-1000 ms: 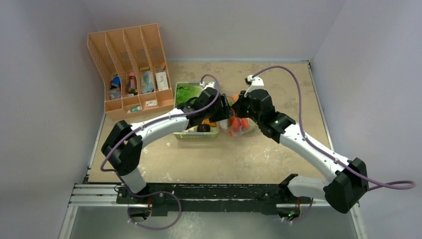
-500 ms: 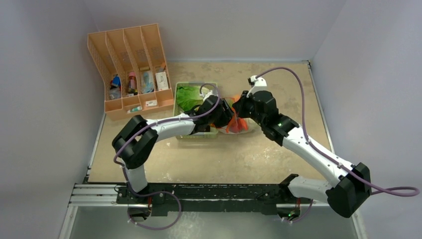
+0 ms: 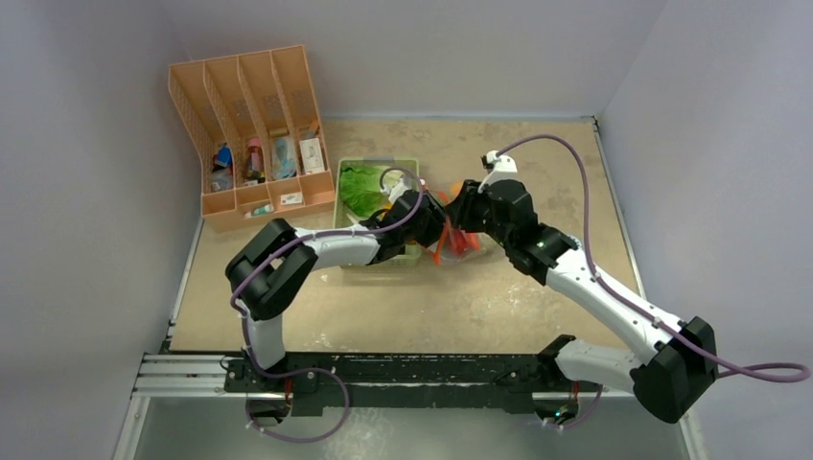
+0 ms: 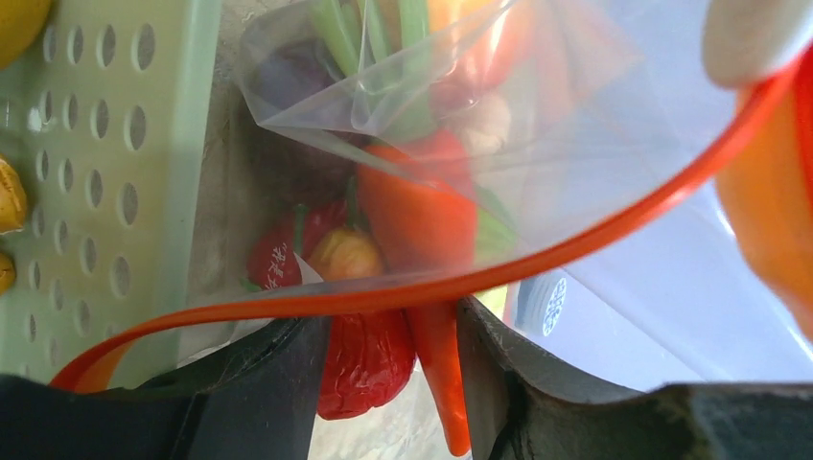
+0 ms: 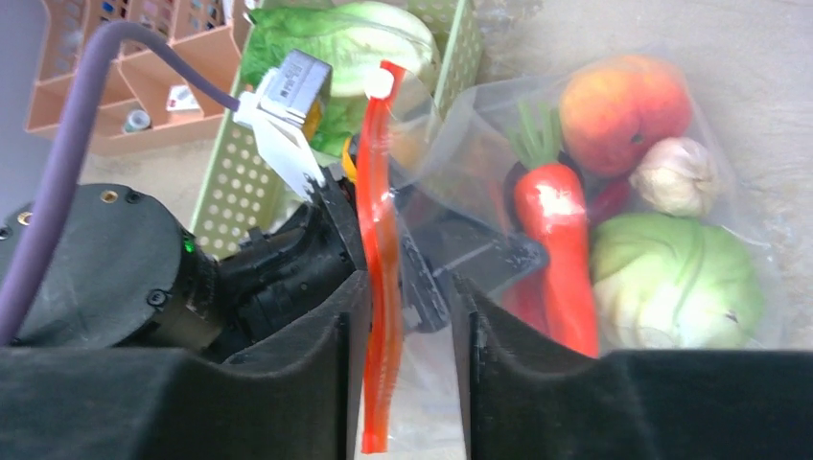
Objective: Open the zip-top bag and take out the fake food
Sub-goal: Pick up the fake vegetable from the zipper food storage bag.
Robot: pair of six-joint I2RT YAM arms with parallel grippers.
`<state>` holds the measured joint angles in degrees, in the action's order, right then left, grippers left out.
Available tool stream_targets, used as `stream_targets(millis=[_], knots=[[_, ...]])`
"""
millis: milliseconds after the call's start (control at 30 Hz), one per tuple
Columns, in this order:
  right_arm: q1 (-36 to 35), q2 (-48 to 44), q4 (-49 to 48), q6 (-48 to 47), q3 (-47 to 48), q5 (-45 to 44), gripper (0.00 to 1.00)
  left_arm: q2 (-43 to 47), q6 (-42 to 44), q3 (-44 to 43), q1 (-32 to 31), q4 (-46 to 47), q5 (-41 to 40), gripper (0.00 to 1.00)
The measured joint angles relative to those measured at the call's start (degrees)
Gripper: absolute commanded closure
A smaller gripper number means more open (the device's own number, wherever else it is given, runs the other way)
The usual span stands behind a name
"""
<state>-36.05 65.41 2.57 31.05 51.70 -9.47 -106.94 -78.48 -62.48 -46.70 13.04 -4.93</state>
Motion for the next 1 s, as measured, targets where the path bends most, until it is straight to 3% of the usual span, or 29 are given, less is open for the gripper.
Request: stream_targets(millis=[33, 133, 267, 367, 500, 767, 1000], knots=[[0.0, -0.22, 0.72, 0.11, 0.0, -0.46, 0.45, 0.0, 0.04, 0.07, -0.02, 0.07, -0.26, 0.49], [-0.07, -1.95, 3.69, 0.57, 0.0, -3.67, 0.4, 0.24, 0.24, 0.15, -0.35, -0.22, -1.42, 0.48], [1.05, -6.36, 6.47, 0.55, 0.0, -9.75, 0.41, 1.46, 1.11, 0.52, -0.55, -1.68, -3.15, 0.47], [6.67, -7.5, 7.19, 0.48, 0.02, -10.16, 0.45, 1.75, 2.54, 0.44, -0.59, -2.21, -3.52, 0.47], [16.72, -3.04, 7.69, 0.31, 0.02, -6.34, 0.49, 0.02, 7.39, -4.37, -0.59, -6.34, -1.29, 0.47], [27.39, 9.2, 7.32, 0.5, -2.56, 4.87, 0.58, -8.7, 16.0, -20.92, -0.7, -12.33, 5.31, 0.47], [29.31, 10.36, 4.33, -0.5, -4.17, 12.15, 0.68, -17.49, 20.06, -32.41, -0.57, -17.53, 10.19, 0.49]])
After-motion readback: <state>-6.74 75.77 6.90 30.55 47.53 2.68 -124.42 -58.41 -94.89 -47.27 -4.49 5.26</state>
